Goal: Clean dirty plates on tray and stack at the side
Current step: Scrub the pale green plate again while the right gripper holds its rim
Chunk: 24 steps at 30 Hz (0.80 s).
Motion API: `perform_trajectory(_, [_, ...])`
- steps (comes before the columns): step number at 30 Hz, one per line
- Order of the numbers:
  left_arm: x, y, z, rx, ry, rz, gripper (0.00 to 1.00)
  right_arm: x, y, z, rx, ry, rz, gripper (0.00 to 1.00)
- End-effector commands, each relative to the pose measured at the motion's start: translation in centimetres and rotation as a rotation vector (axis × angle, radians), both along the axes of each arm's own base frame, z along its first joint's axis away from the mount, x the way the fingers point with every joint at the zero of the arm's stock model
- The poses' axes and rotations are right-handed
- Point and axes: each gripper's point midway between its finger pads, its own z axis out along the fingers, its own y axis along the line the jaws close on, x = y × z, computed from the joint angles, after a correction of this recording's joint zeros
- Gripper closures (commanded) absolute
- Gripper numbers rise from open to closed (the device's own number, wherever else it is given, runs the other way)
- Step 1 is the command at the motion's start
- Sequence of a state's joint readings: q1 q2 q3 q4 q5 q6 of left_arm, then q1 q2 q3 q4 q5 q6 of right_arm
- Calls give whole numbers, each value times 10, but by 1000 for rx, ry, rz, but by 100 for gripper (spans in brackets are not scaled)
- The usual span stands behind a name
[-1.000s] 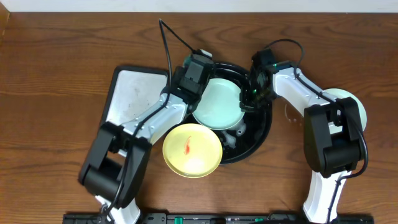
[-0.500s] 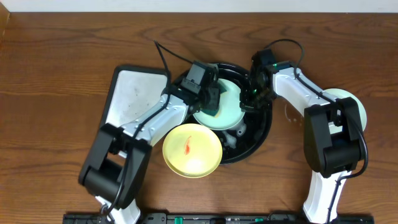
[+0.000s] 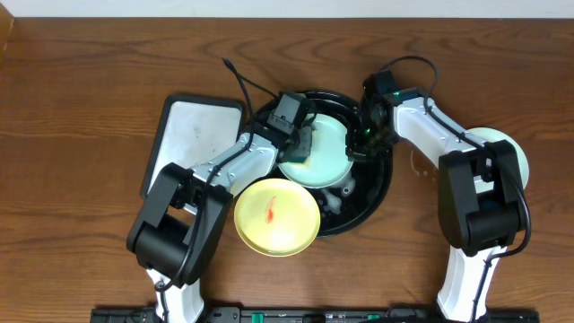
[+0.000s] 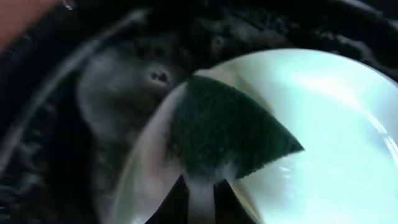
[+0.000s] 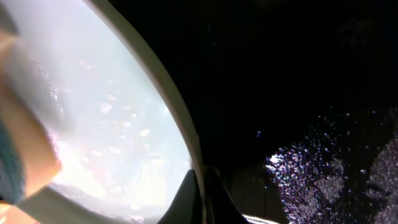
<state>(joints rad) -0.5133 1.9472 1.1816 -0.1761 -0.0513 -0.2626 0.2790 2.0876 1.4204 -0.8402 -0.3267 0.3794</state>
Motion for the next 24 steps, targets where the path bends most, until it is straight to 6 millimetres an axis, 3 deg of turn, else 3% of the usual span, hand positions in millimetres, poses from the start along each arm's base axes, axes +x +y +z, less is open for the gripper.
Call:
perform_trajectory(1, [23, 77, -16, 427, -104, 45, 92, -4, -23, -15, -125, 11, 0, 99])
perform_trajectory(8, [38, 72, 10, 585, -228, -27, 92, -4, -24, -15, -125, 12, 0, 99])
perform_trajectory(13, [38, 50, 28, 564, -281, -55, 92, -5, -24, -15, -127, 14, 0, 99])
perform_trajectory(17, [38, 46, 45, 545, -315, -49, 92, -6, -25, -15, -132, 20, 0, 99])
perform_trajectory(24, [41, 52, 97, 474, -401, 20, 92, -7, -25, -15, -133, 21, 0, 99])
